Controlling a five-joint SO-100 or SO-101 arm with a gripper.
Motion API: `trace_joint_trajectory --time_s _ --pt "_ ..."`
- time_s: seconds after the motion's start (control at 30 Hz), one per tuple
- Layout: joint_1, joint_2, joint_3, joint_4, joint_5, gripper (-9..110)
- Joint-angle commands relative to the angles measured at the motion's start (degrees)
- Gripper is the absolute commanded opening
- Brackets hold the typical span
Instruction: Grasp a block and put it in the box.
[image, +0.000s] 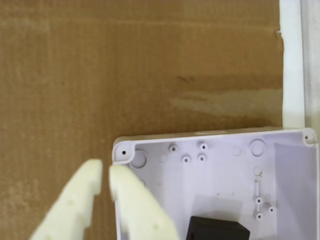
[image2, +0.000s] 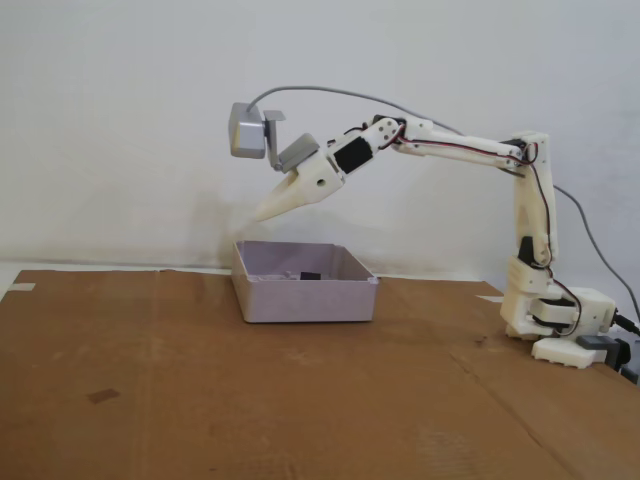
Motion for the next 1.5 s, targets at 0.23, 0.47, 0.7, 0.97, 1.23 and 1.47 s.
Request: trace_joint_trajectory --time_s 0.23,0.47,0.7,0.97,1.23,1.47 --pt "-1.6 6.0 -6.5 -1.8 0.7 0" --pt "-2.2 15.1 3.0 -1.8 0.7 0" --pt "-3.6 26.8 16.8 -2.2 0.8 0" --pt "-4.7 41.7 33.7 -2.6 0.8 0" --pt "-4.7 56.7 50.0 -2.6 5.2 0" --pt "-4.7 67.8 61.1 -2.6 6.3 0"
